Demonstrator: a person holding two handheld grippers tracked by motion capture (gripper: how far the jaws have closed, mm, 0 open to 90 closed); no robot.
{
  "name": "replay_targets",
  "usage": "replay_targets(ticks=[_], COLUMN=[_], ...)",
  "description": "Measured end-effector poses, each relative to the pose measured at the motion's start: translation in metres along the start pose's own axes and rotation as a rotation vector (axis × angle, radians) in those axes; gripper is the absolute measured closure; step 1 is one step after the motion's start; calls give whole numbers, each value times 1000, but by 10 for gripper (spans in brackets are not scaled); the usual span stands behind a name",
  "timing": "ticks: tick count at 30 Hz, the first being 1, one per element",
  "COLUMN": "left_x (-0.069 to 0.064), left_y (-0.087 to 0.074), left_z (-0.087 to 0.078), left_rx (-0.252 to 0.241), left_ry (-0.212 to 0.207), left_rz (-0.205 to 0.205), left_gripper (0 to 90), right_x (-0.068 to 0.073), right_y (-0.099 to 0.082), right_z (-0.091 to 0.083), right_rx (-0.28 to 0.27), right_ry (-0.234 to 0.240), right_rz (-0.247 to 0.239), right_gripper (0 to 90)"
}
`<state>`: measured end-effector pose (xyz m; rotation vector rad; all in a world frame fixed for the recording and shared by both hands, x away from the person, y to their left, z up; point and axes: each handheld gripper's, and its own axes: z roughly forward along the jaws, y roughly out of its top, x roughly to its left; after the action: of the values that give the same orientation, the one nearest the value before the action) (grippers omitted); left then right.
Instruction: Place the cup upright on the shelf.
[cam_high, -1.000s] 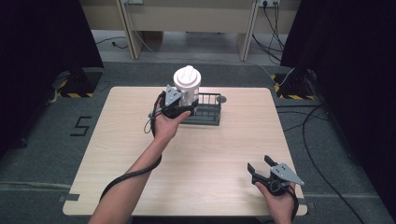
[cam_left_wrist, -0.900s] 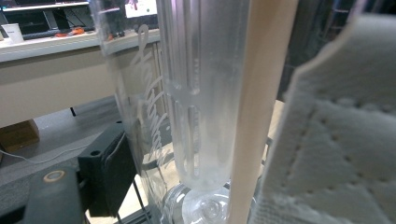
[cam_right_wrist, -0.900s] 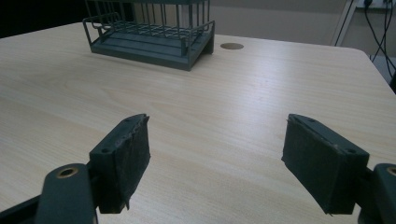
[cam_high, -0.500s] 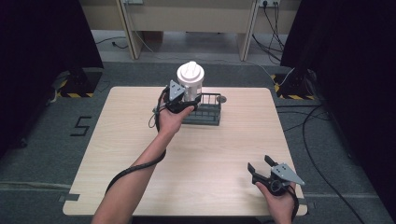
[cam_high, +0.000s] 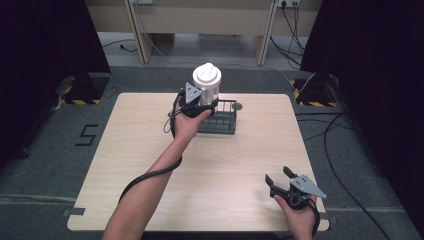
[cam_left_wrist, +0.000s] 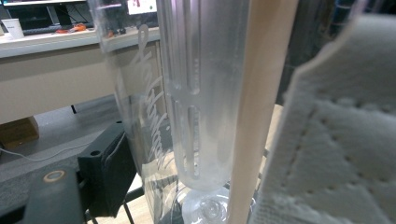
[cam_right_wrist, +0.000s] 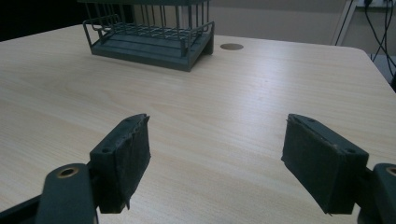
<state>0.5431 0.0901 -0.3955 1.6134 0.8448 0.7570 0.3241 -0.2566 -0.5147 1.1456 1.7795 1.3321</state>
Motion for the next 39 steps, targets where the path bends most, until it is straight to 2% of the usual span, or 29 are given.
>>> replay_targets(ticks=[8, 18, 23, 31, 39], left_x=[3, 8, 7, 6, 5], left_y=[-4, -9, -12, -19, -30], left_z=[10, 22, 25, 28, 35], left_rx=[20, 36, 49, 61, 98], left_ry=[15, 42, 49, 57, 66], left_rz=[5, -12, -4, -14, -15], left_gripper=[181, 181, 181, 181, 180], right_x=[0, 0, 0, 0, 0], right_y=[0, 0, 0, 0, 0], right_z=[0, 0, 0, 0, 0], right_rx=[0, 0, -2, -1, -1], right_ry=[2, 2, 5, 5, 8], right_rz=[1, -3, -2, -7, -6], right_gripper=[238, 238, 237, 238, 238])
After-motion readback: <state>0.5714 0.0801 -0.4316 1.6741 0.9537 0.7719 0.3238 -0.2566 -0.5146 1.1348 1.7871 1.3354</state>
